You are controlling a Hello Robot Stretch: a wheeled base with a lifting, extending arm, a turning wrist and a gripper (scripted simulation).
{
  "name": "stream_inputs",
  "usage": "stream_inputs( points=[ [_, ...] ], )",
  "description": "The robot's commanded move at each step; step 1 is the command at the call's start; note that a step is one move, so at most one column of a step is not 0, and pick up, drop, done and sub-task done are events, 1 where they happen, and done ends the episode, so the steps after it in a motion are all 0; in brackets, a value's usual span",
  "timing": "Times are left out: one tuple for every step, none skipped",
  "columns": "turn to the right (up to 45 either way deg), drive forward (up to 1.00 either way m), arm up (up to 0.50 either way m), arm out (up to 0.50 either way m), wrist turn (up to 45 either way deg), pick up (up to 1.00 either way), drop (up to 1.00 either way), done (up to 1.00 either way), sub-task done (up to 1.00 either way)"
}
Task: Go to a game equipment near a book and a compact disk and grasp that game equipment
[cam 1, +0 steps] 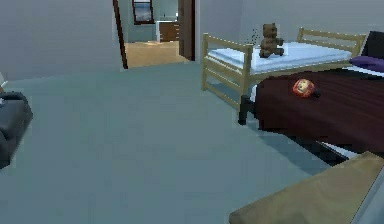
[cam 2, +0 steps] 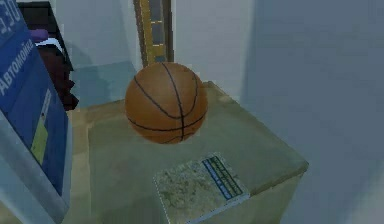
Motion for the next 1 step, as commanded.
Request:
stream_inputs(
  points=[
    [0.0, 0.0, 0.38, 0.0, 0.0, 0.0, 0.0, 0.0, 0.0]
  ],
)
